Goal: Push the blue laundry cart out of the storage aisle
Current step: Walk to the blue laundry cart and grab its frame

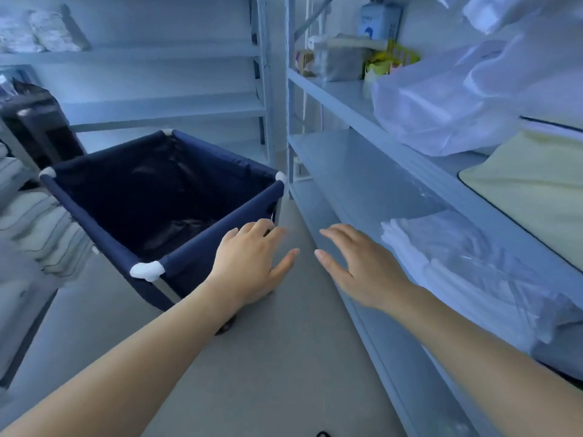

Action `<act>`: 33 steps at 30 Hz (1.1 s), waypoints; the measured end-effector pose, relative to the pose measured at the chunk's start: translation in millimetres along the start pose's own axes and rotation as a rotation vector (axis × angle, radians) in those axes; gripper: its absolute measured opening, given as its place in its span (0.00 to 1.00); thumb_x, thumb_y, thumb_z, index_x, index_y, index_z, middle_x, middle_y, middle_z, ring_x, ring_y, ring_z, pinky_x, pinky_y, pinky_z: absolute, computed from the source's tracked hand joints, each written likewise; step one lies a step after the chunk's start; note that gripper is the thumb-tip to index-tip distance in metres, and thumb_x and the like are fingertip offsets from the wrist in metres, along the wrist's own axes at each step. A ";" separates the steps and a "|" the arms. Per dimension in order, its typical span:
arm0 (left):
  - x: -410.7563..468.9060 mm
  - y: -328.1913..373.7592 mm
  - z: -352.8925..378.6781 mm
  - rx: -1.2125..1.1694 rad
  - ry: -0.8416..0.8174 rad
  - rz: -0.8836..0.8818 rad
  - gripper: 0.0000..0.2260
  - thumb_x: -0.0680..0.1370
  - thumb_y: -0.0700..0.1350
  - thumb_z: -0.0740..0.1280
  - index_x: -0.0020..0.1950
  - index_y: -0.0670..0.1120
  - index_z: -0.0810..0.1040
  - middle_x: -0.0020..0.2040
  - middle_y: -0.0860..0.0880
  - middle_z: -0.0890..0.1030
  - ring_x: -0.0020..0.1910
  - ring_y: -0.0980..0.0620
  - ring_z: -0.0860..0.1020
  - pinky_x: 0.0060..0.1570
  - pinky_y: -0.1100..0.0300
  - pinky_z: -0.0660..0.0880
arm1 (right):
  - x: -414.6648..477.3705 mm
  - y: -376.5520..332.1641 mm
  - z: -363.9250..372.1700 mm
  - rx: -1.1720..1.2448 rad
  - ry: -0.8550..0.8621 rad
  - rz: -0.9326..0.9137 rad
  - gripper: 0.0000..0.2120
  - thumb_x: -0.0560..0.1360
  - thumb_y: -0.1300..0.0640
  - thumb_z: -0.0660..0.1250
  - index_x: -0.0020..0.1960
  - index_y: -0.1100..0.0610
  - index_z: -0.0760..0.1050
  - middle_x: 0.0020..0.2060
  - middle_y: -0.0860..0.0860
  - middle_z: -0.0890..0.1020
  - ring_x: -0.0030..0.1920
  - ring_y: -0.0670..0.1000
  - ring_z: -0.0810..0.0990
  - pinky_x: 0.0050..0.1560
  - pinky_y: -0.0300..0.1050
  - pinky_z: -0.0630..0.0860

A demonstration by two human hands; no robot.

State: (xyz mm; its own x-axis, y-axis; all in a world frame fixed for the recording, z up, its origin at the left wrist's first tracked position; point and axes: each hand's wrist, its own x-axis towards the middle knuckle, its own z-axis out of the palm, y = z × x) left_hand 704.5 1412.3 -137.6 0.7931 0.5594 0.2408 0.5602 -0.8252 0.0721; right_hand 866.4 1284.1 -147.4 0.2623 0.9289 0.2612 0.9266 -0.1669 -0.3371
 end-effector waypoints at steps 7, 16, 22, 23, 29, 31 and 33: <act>64.4 -45.2 27.4 -0.017 0.001 -0.160 0.24 0.77 0.62 0.52 0.67 0.52 0.70 0.59 0.52 0.76 0.60 0.48 0.75 0.58 0.52 0.70 | 102.3 30.8 28.3 0.035 -0.070 -0.100 0.26 0.77 0.39 0.48 0.68 0.51 0.65 0.67 0.46 0.70 0.64 0.49 0.70 0.53 0.45 0.70; 157.8 -119.6 53.5 0.005 -0.033 -0.208 0.22 0.78 0.61 0.52 0.67 0.52 0.70 0.59 0.53 0.76 0.58 0.49 0.75 0.57 0.51 0.71 | 226.7 49.2 65.2 0.053 -0.130 -0.141 0.24 0.78 0.41 0.50 0.69 0.52 0.64 0.68 0.45 0.69 0.66 0.47 0.68 0.55 0.44 0.68; 236.7 -181.6 67.6 -0.020 -0.016 -0.166 0.23 0.78 0.61 0.53 0.68 0.51 0.69 0.62 0.52 0.75 0.60 0.50 0.75 0.59 0.52 0.71 | 320.4 60.1 83.2 0.041 -0.107 -0.108 0.24 0.78 0.41 0.50 0.69 0.51 0.65 0.67 0.44 0.69 0.63 0.47 0.70 0.50 0.44 0.70; 248.9 -193.1 69.4 -0.011 -0.014 -0.163 0.23 0.78 0.61 0.52 0.69 0.52 0.69 0.63 0.52 0.75 0.61 0.50 0.74 0.59 0.52 0.71 | 335.7 60.9 87.0 0.035 -0.102 -0.108 0.24 0.78 0.41 0.49 0.69 0.51 0.65 0.67 0.43 0.68 0.63 0.47 0.70 0.48 0.43 0.68; 308.1 -241.0 75.9 -0.016 -0.020 -0.131 0.23 0.78 0.60 0.53 0.69 0.51 0.69 0.64 0.52 0.75 0.62 0.49 0.74 0.60 0.52 0.71 | 402.2 68.7 105.6 0.067 -0.087 -0.065 0.24 0.78 0.41 0.50 0.68 0.51 0.66 0.65 0.43 0.70 0.62 0.47 0.71 0.50 0.43 0.69; 323.0 -249.1 79.7 -0.020 -0.026 -0.104 0.23 0.78 0.60 0.54 0.68 0.51 0.70 0.62 0.51 0.76 0.61 0.49 0.75 0.59 0.52 0.71 | 415.9 74.2 109.3 0.077 -0.084 -0.042 0.24 0.78 0.41 0.49 0.68 0.51 0.66 0.65 0.44 0.71 0.61 0.47 0.72 0.50 0.41 0.67; 337.0 -256.1 84.9 -0.029 -0.027 -0.094 0.22 0.78 0.60 0.55 0.68 0.51 0.70 0.62 0.51 0.77 0.60 0.48 0.75 0.58 0.52 0.71 | 428.6 81.0 111.2 0.066 -0.082 -0.029 0.24 0.78 0.41 0.50 0.68 0.51 0.66 0.65 0.44 0.71 0.61 0.48 0.72 0.50 0.41 0.67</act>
State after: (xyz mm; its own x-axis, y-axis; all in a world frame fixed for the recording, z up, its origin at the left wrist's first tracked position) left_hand 848.6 1818.7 -157.1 0.7434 0.6363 0.2060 0.6259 -0.7705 0.1209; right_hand 1023.9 1705.5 -163.3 0.2106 0.9574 0.1978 0.9130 -0.1204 -0.3897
